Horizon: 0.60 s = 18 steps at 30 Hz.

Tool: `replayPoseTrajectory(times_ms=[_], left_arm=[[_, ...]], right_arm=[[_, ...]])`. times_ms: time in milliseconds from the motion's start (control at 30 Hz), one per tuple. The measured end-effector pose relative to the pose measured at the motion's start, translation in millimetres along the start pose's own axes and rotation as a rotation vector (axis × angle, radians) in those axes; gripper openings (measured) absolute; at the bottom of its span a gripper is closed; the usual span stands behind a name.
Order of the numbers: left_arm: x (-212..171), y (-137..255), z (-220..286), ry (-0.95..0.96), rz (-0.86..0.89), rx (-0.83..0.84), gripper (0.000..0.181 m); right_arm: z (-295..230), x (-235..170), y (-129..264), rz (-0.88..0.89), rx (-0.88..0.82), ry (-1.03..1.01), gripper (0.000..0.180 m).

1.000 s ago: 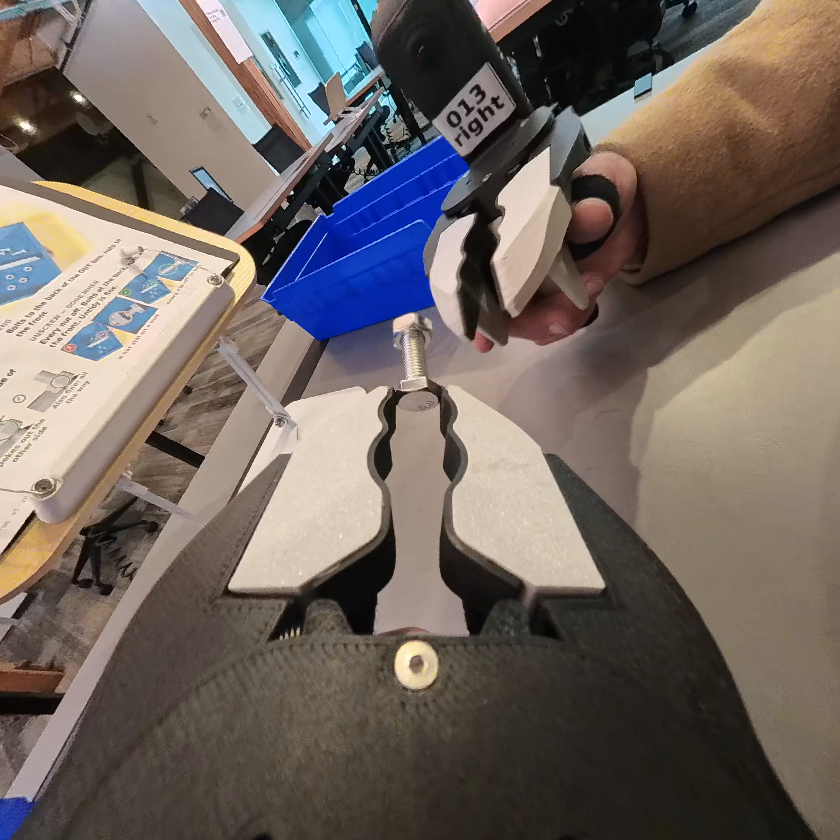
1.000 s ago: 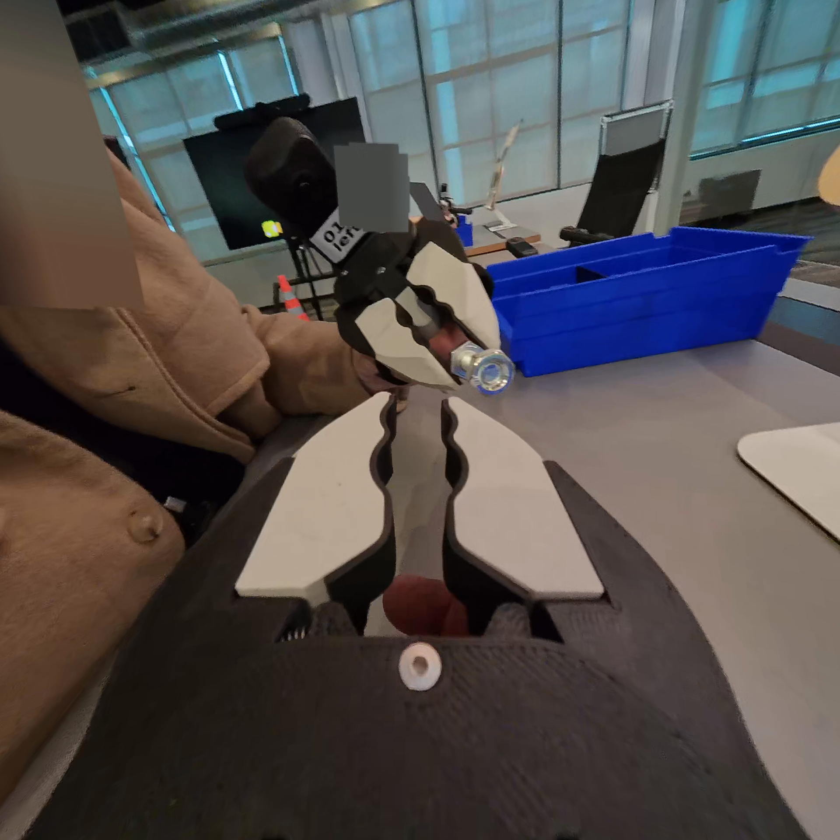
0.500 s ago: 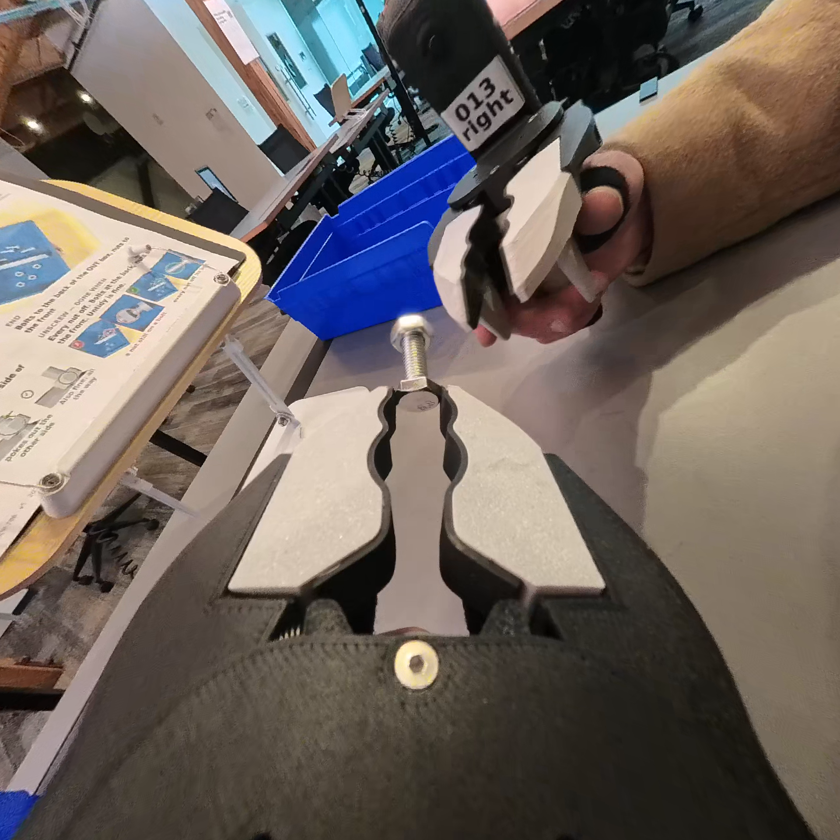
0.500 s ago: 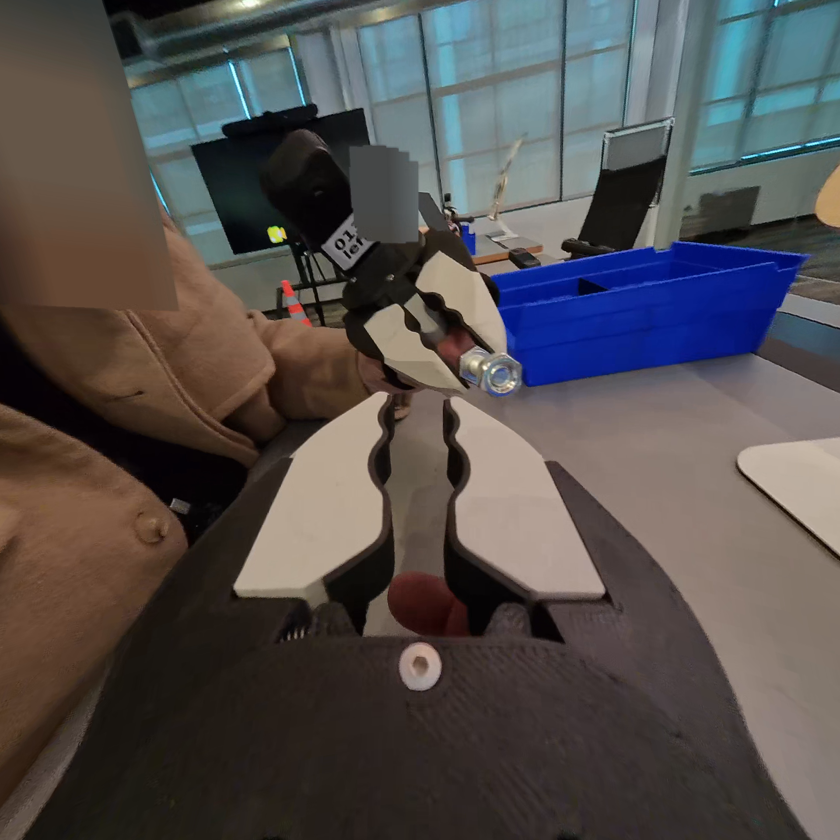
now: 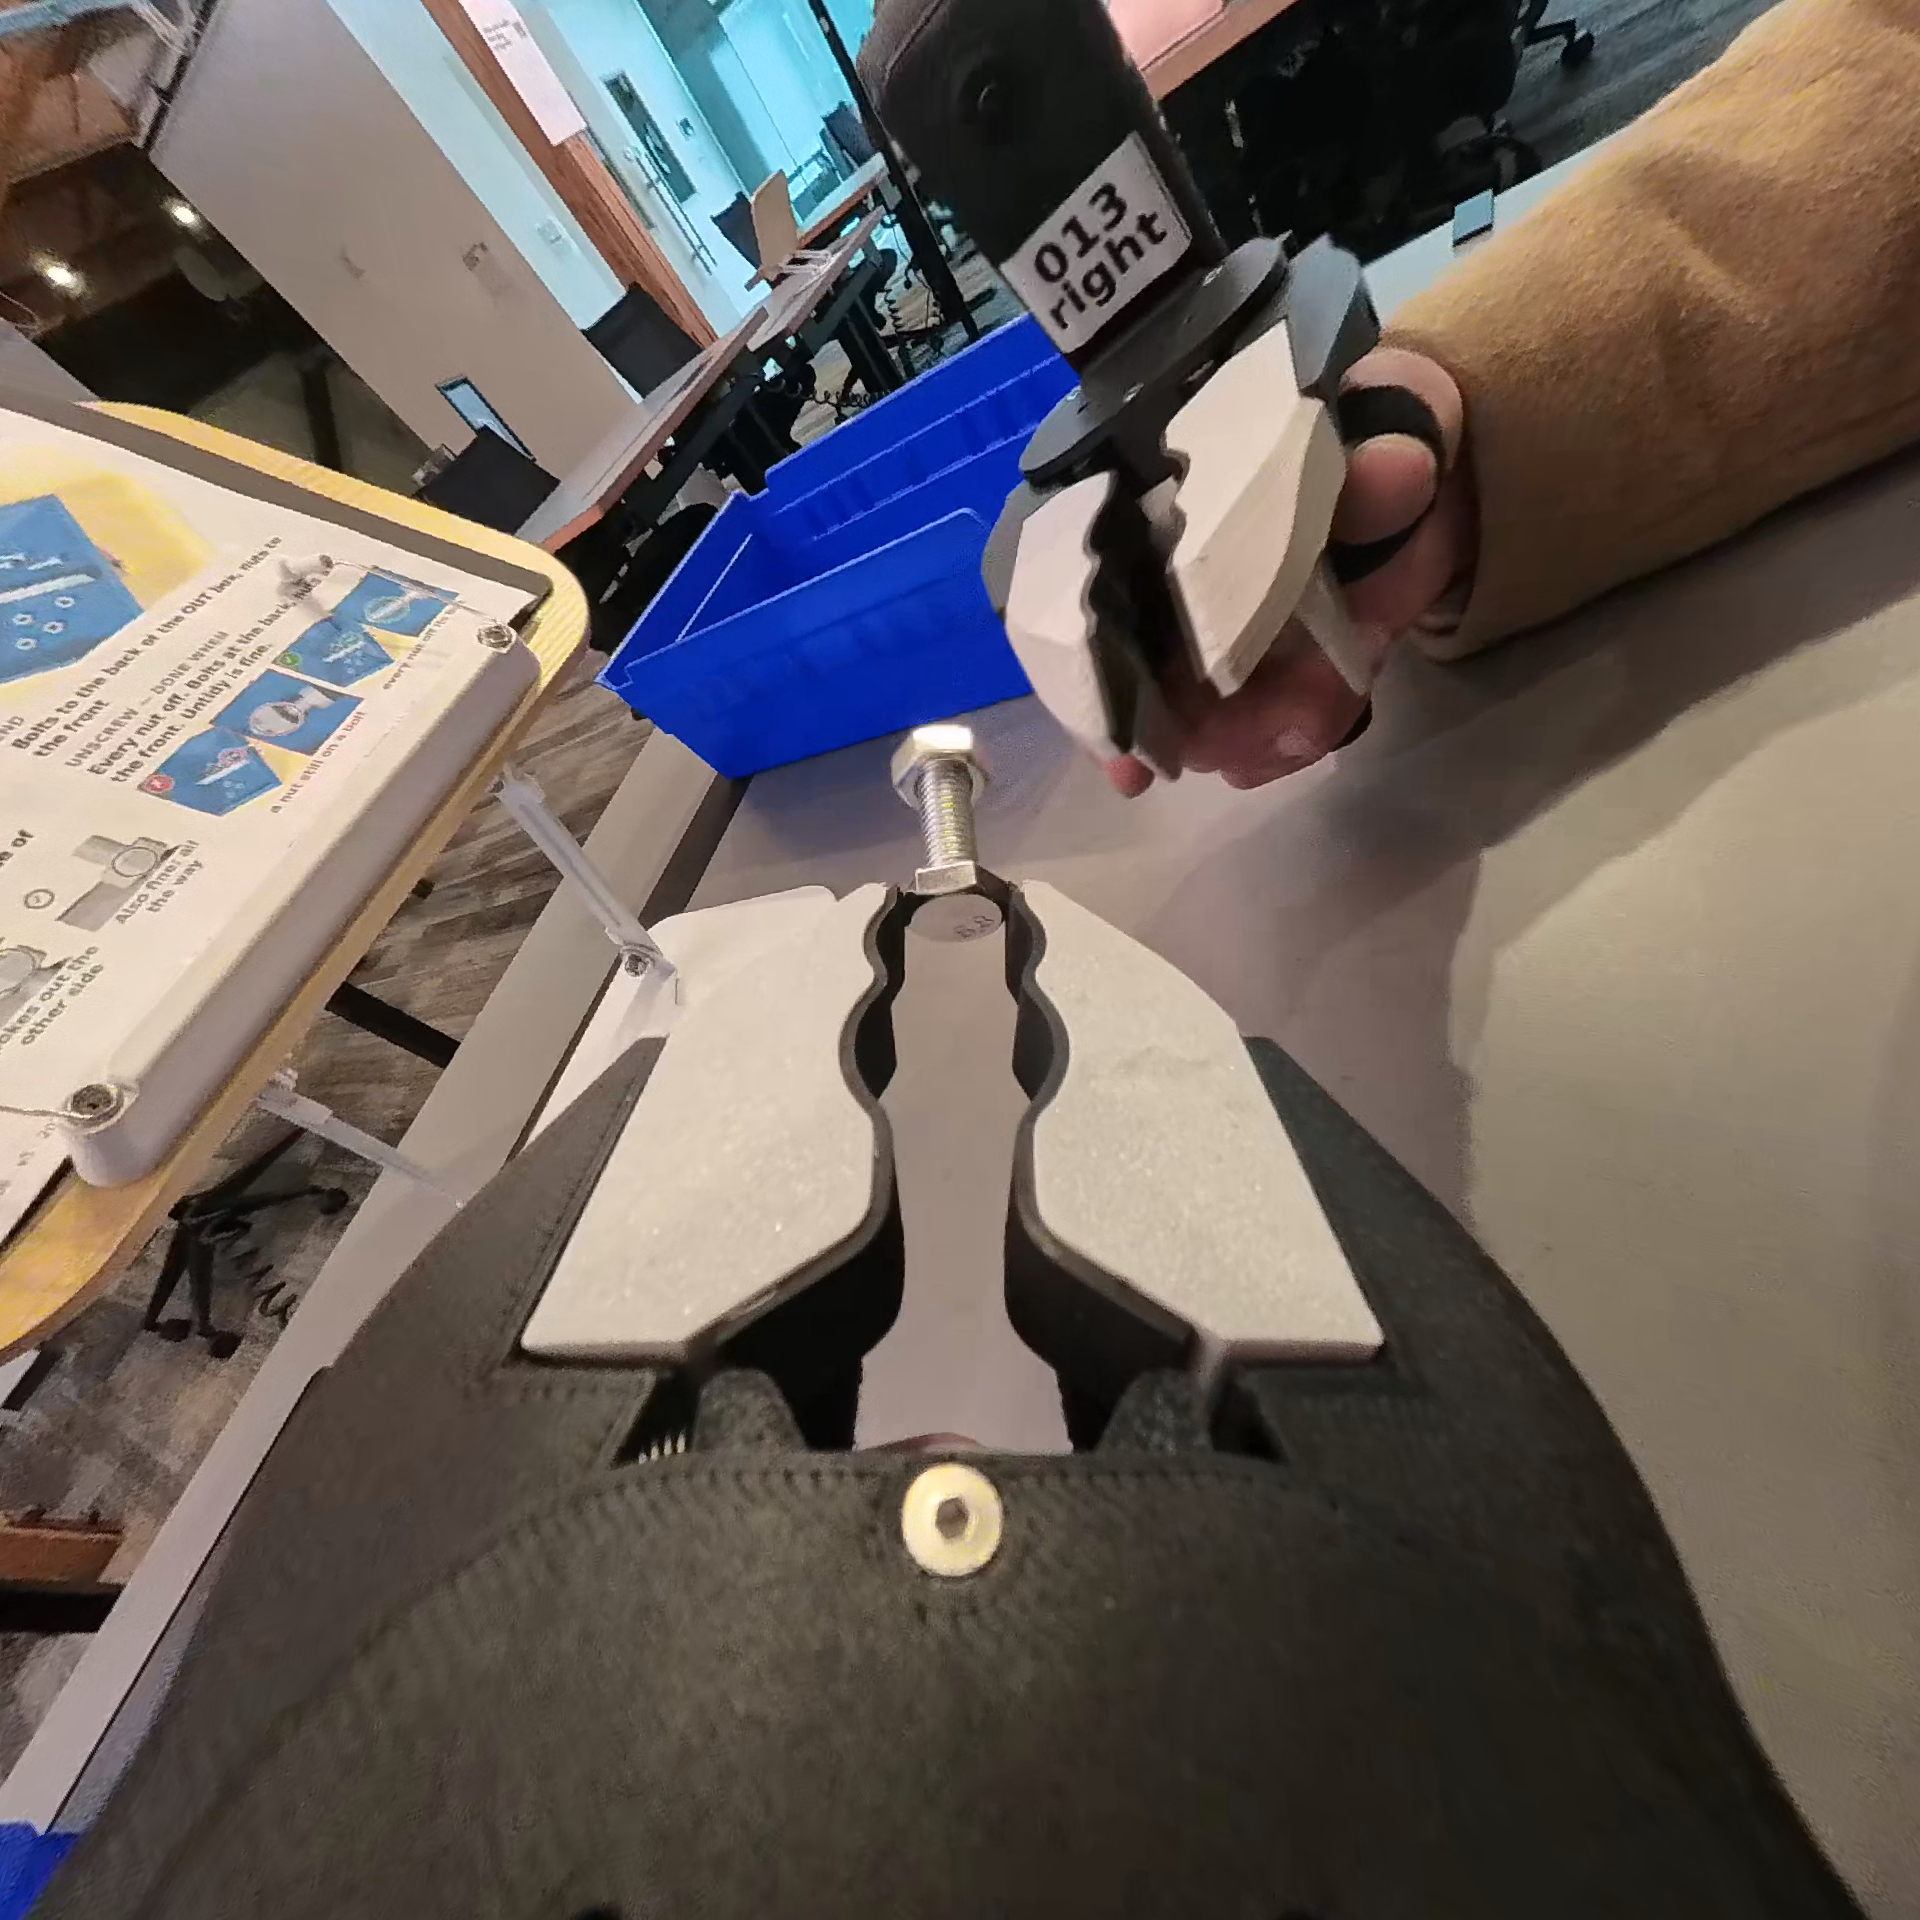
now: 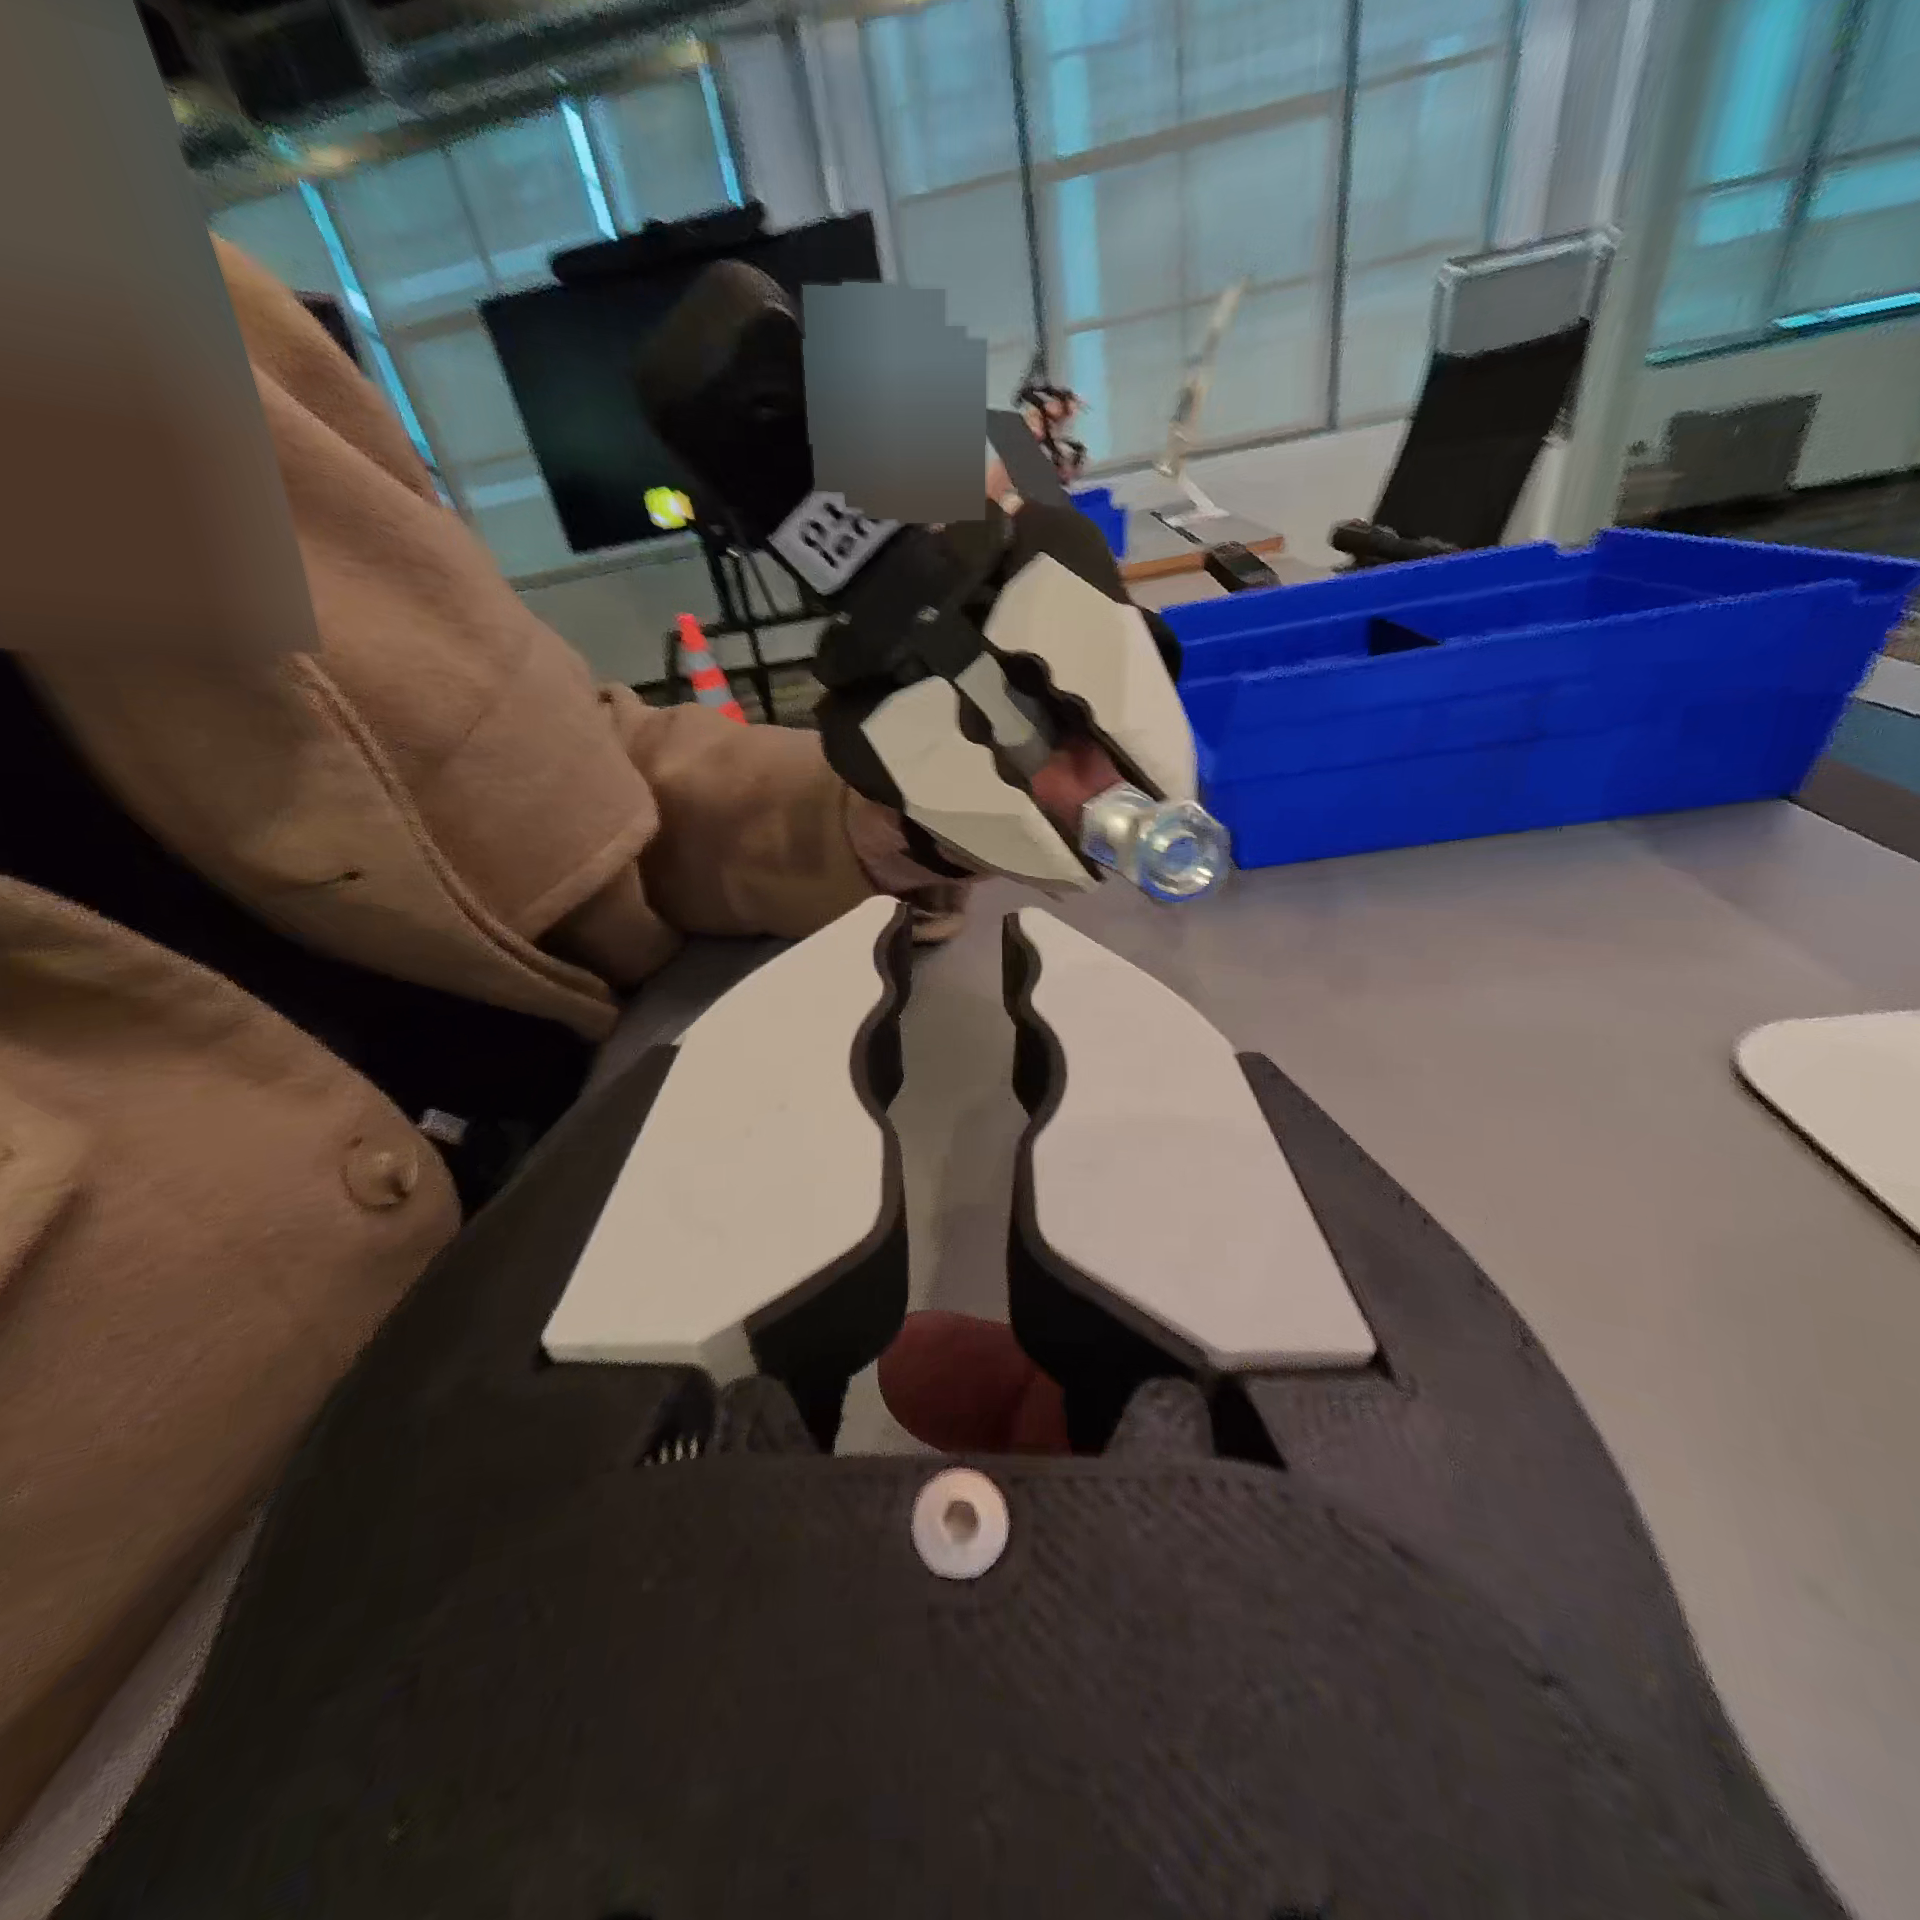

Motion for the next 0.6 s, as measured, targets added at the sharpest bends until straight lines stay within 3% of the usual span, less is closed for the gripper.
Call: replayPoseTrajectory(times_ms=[100,167,233,367,400,433,567,600], left_arm=[[1,-1,1,-0.005,0.001,-0.007,0.018],[1,-2,3,-0.012,-0.001,-0.014,0.018],[2,-3,4,-0.013,0.000,-0.019,0.018],[1,-3,3,-0.007,-0.004,-0.008,0.018],[1,-2,2,-0.001,-0.001,-0.001,0.018],[0,-1,1,0.007,0.000,0.000,0.018],[1,-1,1,0.005,0.010,-0.010,0.018],[1,-2,2,0.000,0.008,-0.011,0.018]], right_arm=[[6,-2,1,-0.017,-0.058,-0.010,0.020],[12,-2,1,0.006,-0.130,-0.041,0.042],[13,-1,1,0.032,-0.150,-0.054,0.052],[6,-1,-1,0.019,-0.096,-0.031,0.043],[3,-1,-1,0.013,-0.022,-0.026,0.015],[0,-1,0,0.017,0.044,-0.025,0.010],[9,-4,2,0.011,-0.038,-0.042,0.020],[13,-5,3,0.030,-0.061,-0.074,0.031]])
Point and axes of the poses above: each gripper's, where its closed fingertips meet, y back along the fingers, x out of its top, z = x × y across the jaws, the point moved 10 cm from there along y, back along the fingers, and after that the axes turned 11 degrees about -x, right-handed, at the moved point
